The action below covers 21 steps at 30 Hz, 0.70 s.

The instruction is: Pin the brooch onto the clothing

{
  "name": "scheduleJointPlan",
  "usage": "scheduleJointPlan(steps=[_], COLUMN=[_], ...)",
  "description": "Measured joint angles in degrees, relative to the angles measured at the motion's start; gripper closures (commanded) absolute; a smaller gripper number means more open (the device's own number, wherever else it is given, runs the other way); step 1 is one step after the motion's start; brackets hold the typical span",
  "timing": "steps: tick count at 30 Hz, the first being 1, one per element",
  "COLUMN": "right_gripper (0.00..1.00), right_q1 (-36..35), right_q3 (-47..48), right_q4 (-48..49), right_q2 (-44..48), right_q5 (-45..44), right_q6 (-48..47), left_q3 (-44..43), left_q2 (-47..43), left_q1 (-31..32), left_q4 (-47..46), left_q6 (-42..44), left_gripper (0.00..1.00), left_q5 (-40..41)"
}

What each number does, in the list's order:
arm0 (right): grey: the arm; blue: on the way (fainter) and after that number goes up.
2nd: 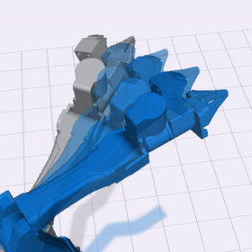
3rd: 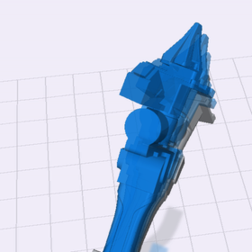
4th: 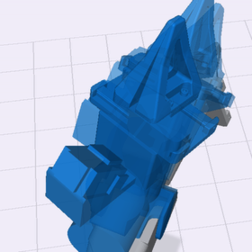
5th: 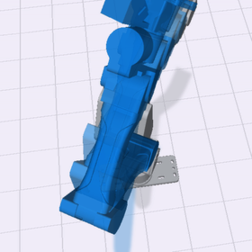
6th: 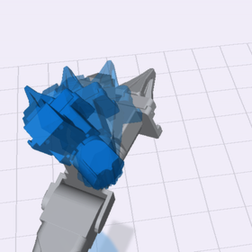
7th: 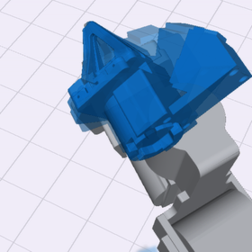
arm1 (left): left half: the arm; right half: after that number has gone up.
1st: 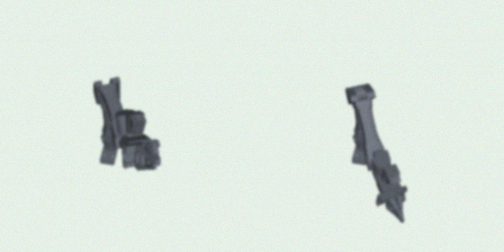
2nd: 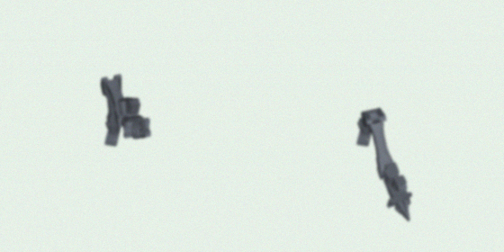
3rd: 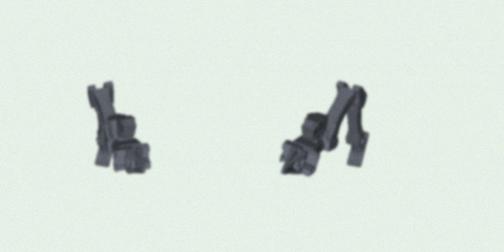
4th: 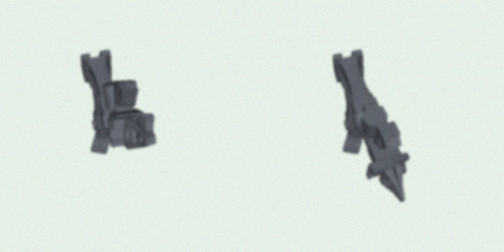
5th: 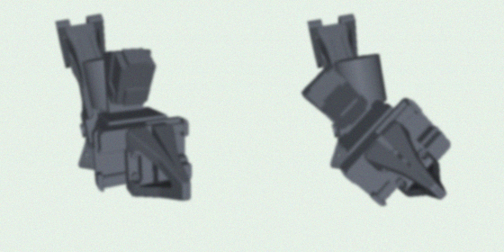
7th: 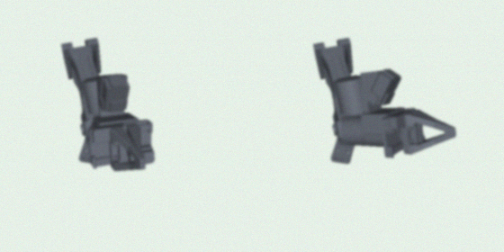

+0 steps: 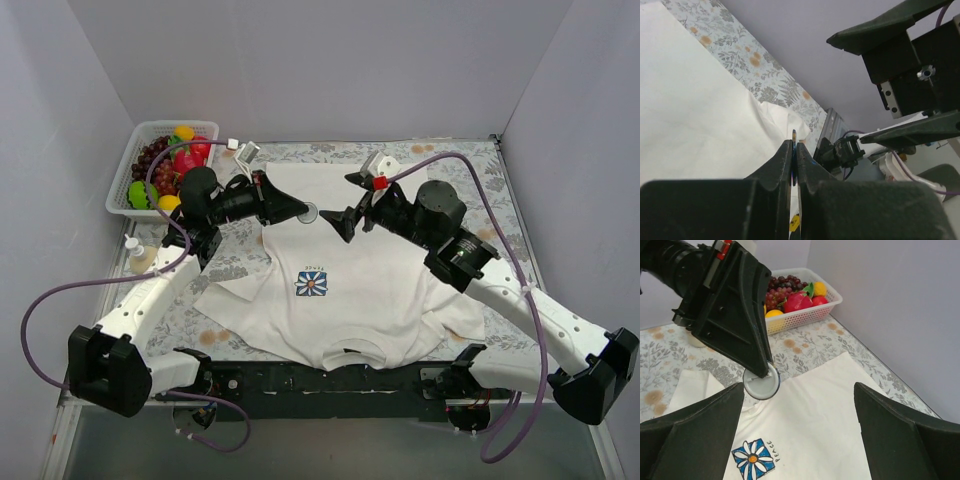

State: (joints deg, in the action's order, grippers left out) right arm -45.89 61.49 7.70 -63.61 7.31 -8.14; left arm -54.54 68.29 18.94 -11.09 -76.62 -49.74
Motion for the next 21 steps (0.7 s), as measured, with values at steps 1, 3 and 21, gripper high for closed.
scheduleJointPlan(steps=[1,3,21], right_gripper=[0.07,0.11,0.3], right_q1=[0.8,3.0,12.9], right_q3=[0.6,1.5,9.2], right_q4=[-0.8,-1.9,-8.0], right_q2=[0.0,0.0,-13.1], right_q5=[2.0,6.4,41.7], right_q6=[0.0,-0.2,7.0], left_q3=[-1.1,-3.4,-12.5], left_q2=[0.7,1.7,5.7], left_q1=[0.0,0.0,1.5], left_q4=[1.5,5.2,29.4], left_q6=[1.3,4.3,23.4], left_gripper=[1.0,1.0,1.0], left_q5=[-1.0,-2.5,-11.0])
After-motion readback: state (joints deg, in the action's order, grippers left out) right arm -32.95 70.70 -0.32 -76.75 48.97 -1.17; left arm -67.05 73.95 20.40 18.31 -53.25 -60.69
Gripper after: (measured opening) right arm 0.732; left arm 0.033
